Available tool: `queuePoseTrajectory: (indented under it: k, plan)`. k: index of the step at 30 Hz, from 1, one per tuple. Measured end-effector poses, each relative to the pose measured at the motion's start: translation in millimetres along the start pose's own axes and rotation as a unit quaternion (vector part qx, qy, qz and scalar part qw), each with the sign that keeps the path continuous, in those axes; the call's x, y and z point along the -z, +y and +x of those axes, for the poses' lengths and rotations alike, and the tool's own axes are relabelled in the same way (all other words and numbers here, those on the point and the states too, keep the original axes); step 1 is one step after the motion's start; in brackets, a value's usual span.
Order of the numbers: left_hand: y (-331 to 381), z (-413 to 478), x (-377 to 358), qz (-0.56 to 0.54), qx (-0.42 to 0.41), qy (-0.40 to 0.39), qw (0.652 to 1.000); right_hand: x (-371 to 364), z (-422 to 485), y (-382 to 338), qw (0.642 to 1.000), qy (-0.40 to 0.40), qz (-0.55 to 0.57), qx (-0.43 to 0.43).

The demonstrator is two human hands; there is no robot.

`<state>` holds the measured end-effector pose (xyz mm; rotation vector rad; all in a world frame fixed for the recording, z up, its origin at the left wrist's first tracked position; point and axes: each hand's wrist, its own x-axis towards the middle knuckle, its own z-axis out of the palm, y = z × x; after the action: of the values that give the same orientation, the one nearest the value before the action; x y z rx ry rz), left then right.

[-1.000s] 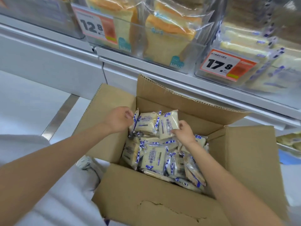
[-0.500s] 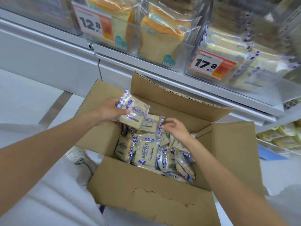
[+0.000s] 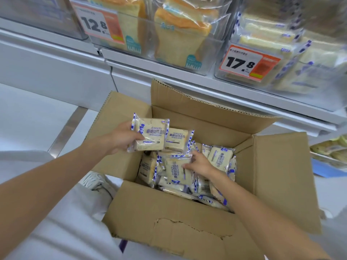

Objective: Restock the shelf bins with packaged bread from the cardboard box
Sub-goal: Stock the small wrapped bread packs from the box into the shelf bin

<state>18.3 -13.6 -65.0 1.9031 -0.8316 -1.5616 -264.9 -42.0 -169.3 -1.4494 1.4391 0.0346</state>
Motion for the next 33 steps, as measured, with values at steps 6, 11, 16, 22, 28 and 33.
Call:
queuePoseTrajectory:
  k: [6, 11, 16, 22, 28, 33]
  plan:
    - [13, -17, -14, -0.005, -0.013, -0.036, 0.999, 83, -68, -45, 0.970, 0.116, -0.141, 0.162]
    - [39, -55, -38, -0.051, -0.061, -0.066, 0.995, 129, -129, -85, 0.951, 0.229, 0.042, 0.203]
    - [86, -101, -76, -0.187, -0.114, -0.121, 0.968, 130, -150, -109, 0.916, 0.200, 0.299, 0.176]
    - [137, -134, -129, -0.036, -0.222, -0.023, 0.974, 156, -185, -112, 0.923, 0.331, 0.024, 0.197]
    - [214, -145, -161, 0.195, -0.415, -0.065, 0.886, 248, -226, -130, 0.839, 0.328, -0.274, 0.337]
    - [282, -109, -166, 0.262, -0.470, -0.042, 0.842, 341, -245, -131, 0.809, 0.384, -0.338, 0.290]
